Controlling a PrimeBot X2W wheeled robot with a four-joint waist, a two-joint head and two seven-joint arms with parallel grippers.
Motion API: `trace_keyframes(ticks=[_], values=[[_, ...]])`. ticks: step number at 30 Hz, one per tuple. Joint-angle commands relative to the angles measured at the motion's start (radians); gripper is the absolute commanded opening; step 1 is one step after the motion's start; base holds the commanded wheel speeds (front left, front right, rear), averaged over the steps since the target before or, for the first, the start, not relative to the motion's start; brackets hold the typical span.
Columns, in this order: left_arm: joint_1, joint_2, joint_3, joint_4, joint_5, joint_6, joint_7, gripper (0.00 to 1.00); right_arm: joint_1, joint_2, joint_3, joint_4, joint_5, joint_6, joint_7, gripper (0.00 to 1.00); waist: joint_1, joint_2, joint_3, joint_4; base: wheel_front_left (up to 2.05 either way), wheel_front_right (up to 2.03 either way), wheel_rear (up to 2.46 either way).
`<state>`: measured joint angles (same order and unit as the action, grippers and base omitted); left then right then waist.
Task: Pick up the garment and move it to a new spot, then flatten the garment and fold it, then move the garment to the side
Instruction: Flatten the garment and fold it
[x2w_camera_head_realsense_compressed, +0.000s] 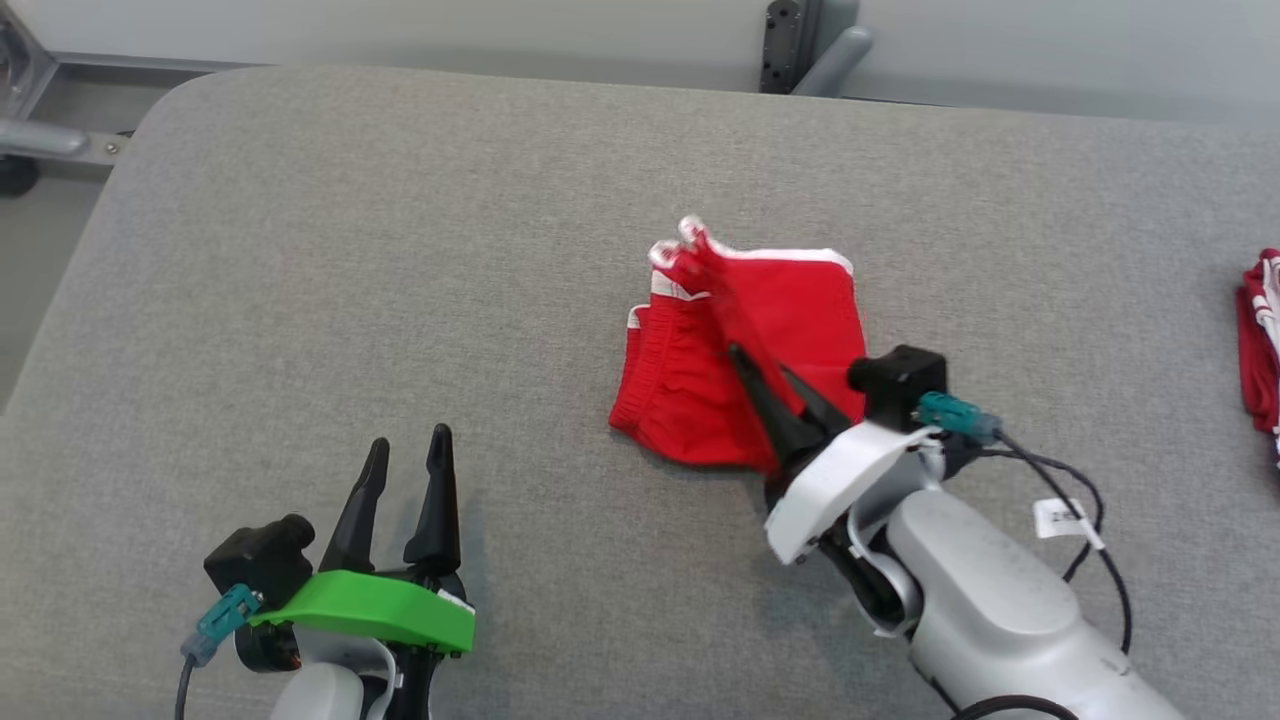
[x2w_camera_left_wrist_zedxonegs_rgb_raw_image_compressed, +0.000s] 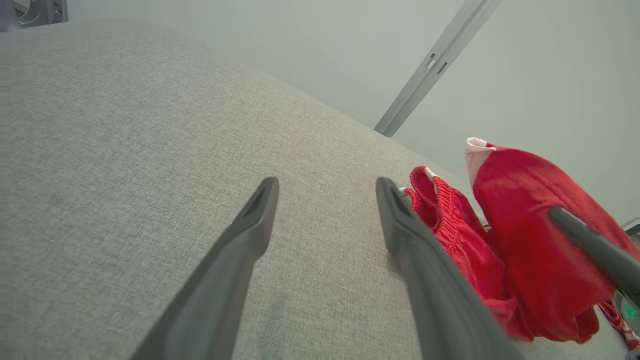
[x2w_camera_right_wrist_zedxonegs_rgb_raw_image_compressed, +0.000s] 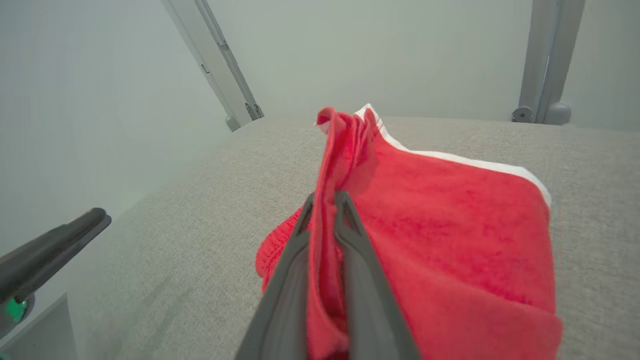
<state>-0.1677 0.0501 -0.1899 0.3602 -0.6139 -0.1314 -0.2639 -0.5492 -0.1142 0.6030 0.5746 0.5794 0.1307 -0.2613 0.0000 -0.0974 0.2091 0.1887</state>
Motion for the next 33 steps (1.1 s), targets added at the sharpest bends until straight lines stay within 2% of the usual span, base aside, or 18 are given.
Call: trace_keyframes(ticks=[1,6,7,8,9,14,19,23,24,27,33], values=[[0.013,0.003,0.0,0.002,0.0,0.002,0.0,1.0,-0.009,0.006,0.017,0.014,0.005,0.0,-0.002,0.0,0.0,-0.0001,0.003,0.016,0.0,0.0,0.0],[0.006,0.002,-0.008,0.004,0.0,0.002,0.0,1.0,-0.044,0.042,0.082,0.078,0.008,0.0,-0.002,0.0,0.0,-0.0001,0.008,0.037,0.0,0.0,0.0],[0.006,0.002,-0.008,0.005,0.001,0.002,0.0,1.0,-0.05,0.049,0.09,0.083,0.013,0.0,-0.002,0.33,0.0,-0.0001,0.008,0.04,0.0,0.0,0.0],[0.005,0.002,-0.007,0.006,0.0,0.002,0.0,1.0,-0.052,0.054,0.098,0.086,0.019,0.0,-0.002,0.74,0.0,-0.0001,0.007,0.042,0.0,0.0,0.0],[0.005,0.002,-0.006,0.007,-0.001,0.002,0.0,1.0,-0.054,0.058,0.108,0.086,0.023,0.0,-0.002,1.0,0.0,-0.0001,0.006,0.042,0.0,0.0,0.0],[0.019,0.002,0.017,0.007,0.012,0.002,0.0,1.0,-0.057,0.061,0.122,0.047,0.05,0.0,-0.002,1.0,0.0,-0.0001,-0.007,0.023,0.0,0.0,0.0],[0.027,0.003,0.039,0.002,0.042,0.002,0.0,1.0,-0.025,0.062,0.078,0.017,0.03,0.0,-0.002,1.0,0.0,-0.0001,-0.023,-0.014,0.0,0.0,0.0],[0.039,0.002,0.079,-0.007,0.072,0.002,0.0,1.0,0.021,0.058,-0.011,0.006,-0.023,0.0,-0.002,1.0,0.0,-0.0001,-0.038,-0.06,0.0,0.0,0.0],[0.042,0.002,0.098,-0.013,0.088,0.002,0.0,1.0,0.049,0.049,-0.071,-0.005,-0.058,0.0,-0.002,1.0,0.0,-0.0001,-0.042,-0.082,0.0,0.0,0.0],[0.046,0.003,0.123,-0.019,0.109,0.002,0.0,1.0,0.102,0.043,-0.168,-0.025,-0.11,0.0,-0.002,1.0,0.0,-0.0001,-0.048,-0.113,0.0,0.0,0.0],[0.063,0.002,0.166,-0.022,0.16,0.002,0.0,1.0,0.195,0.043,-0.325,-0.07,-0.217,0.0,-0.002,1.0,0.0,-0.0001,-0.061,-0.167,0.0,0.0,0.0]])
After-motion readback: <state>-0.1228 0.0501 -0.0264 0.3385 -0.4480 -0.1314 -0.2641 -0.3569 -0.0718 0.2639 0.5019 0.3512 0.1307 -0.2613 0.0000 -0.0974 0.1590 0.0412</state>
